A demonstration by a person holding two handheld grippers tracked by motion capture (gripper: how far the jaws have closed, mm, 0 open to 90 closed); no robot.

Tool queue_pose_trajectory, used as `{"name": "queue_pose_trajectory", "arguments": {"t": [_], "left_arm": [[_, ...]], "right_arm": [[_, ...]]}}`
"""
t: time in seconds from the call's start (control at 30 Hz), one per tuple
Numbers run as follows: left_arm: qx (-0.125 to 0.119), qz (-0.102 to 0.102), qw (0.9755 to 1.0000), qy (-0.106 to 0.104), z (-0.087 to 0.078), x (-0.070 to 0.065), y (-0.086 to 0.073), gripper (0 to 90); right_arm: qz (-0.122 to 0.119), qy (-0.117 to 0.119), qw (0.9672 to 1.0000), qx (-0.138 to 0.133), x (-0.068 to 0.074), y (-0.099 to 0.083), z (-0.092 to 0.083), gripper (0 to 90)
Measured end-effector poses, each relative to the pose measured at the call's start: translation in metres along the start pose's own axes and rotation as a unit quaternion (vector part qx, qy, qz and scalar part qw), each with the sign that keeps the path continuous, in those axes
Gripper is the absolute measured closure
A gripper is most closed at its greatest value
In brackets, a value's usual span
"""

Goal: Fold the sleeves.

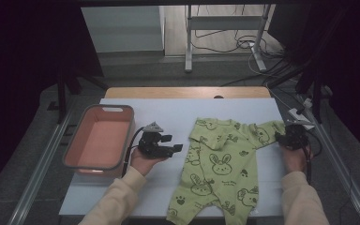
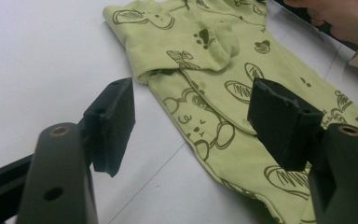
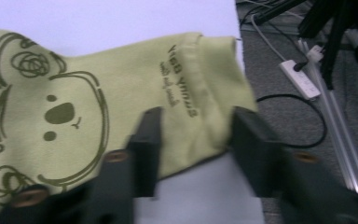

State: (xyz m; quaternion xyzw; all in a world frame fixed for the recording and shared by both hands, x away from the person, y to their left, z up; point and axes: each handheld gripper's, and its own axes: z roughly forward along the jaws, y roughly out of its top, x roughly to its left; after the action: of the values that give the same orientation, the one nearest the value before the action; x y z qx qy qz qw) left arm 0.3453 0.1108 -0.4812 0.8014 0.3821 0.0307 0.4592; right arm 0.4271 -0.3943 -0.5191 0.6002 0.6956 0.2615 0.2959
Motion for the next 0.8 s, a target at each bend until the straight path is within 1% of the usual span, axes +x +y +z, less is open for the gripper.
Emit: {"name": "queue_pose_trajectory", "arguments": {"t": [0.03, 0.1, 0.23, 0.43, 0.47, 0.53, 0.63, 0.7, 0.73, 0.8], "left_arm": [[0.000, 0.000, 1.0000, 0.000, 0.000, 0.000, 0.000, 32.3], [0.000, -0.001, 1.0000, 0.000, -0.001, 0.000, 0.000, 32.3], [-0.001, 0.000, 1.0000, 0.001, -0.001, 0.001, 0.000, 32.3], [-0.004, -0.001, 1.0000, 0.002, -0.002, 0.002, 0.000, 32.4], [-0.004, -0.002, 1.0000, 0.004, -0.002, 0.002, 0.000, 32.4], [-0.006, -0.003, 1.0000, 0.004, -0.003, 0.003, 0.000, 32.3], [-0.008, -0.004, 0.9999, 0.006, -0.005, 0.004, 0.000, 32.4], [-0.009, -0.006, 0.9999, 0.006, -0.005, 0.004, 0.000, 32.4], [-0.009, -0.006, 0.9999, 0.007, -0.005, 0.004, 0.000, 32.4], [-0.010, -0.006, 0.9999, 0.007, -0.005, 0.004, 0.000, 32.4]], "right_arm": [[-0.001, -0.003, 1.0000, -0.001, 0.000, 0.000, 0.000, 63.6], [0.006, 0.005, 1.0000, -0.001, -0.003, -0.001, -0.001, 73.5], [0.009, 0.015, 0.9998, -0.004, -0.006, -0.001, -0.001, 79.8], [0.001, 0.022, 0.9996, -0.019, -0.002, 0.001, -0.006, 81.5], [-0.002, 0.027, 0.9991, -0.032, 0.000, 0.003, -0.012, 81.8], [-0.001, 0.032, 0.9988, -0.038, 0.001, 0.004, -0.016, 81.8], [0.009, 0.047, 0.9974, -0.054, 0.003, 0.006, -0.026, 82.1], [0.009, 0.049, 0.9971, -0.058, 0.004, 0.006, -0.028, 82.2], [0.010, 0.057, 0.9962, -0.065, 0.005, 0.007, -0.036, 82.2], [0.012, 0.063, 0.9952, -0.074, 0.005, 0.007, -0.041, 82.2]]}}
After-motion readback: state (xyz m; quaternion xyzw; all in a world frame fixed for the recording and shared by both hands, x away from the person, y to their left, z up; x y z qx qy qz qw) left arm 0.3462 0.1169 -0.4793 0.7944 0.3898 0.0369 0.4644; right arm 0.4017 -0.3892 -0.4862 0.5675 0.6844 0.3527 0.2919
